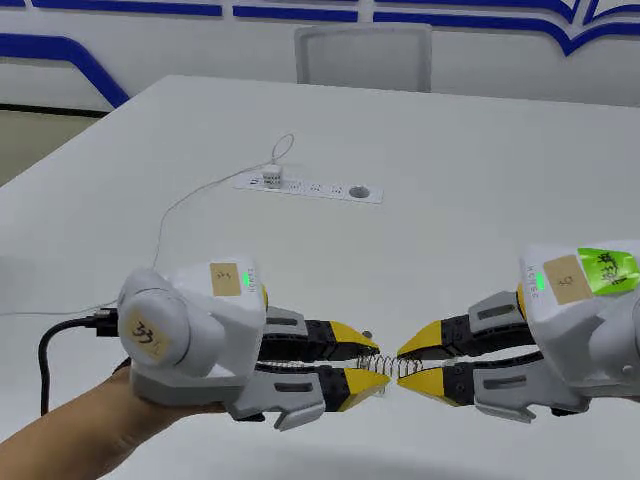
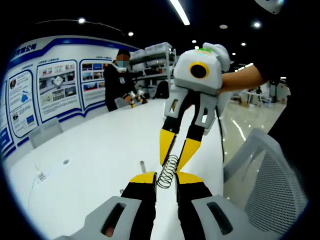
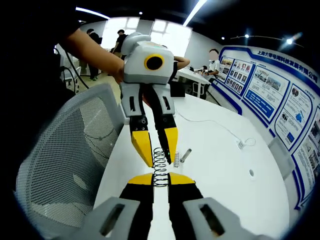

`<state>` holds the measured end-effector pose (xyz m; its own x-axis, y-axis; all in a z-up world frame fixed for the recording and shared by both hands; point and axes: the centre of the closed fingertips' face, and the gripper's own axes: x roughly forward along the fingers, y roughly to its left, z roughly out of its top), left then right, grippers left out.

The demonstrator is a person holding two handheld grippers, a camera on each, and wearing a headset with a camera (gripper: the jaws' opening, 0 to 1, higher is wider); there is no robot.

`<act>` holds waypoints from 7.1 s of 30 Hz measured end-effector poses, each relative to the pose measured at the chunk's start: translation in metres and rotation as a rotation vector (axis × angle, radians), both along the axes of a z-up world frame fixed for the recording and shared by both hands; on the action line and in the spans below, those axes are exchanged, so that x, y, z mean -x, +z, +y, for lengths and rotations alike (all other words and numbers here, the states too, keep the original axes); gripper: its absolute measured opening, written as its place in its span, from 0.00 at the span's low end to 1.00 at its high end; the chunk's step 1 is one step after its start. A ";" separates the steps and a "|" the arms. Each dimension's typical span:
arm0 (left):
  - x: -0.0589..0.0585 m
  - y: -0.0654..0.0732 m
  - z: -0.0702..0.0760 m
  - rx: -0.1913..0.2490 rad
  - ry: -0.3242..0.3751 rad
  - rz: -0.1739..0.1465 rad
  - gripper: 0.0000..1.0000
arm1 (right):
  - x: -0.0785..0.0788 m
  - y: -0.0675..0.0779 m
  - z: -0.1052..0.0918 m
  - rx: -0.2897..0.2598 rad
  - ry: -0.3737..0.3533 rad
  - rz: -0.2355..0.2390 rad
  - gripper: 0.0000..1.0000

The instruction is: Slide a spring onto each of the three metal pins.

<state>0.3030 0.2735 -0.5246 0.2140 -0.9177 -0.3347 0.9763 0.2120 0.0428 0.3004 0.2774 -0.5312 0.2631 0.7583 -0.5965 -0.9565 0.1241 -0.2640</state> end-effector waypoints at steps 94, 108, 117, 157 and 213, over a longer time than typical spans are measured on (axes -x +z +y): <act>0.003 0.024 0.003 0.040 -0.107 -0.018 0.09 | 0.002 0.059 0.022 -0.433 -0.017 0.273 0.11; 0.005 0.022 -0.001 0.067 -0.094 0.029 0.10 | 0.003 0.064 0.035 -0.398 -0.008 0.255 0.11; 0.000 0.029 0.003 0.133 -0.053 0.073 0.11 | -0.003 0.069 0.033 -0.397 -0.035 0.232 0.10; -0.038 0.026 0.070 0.096 0.157 0.047 0.51 | -0.096 0.022 -0.061 -0.311 -0.403 0.165 0.11; -0.061 0.004 0.105 0.044 0.330 0.099 0.94 | -0.111 -0.101 -0.085 -0.118 -0.536 0.191 0.11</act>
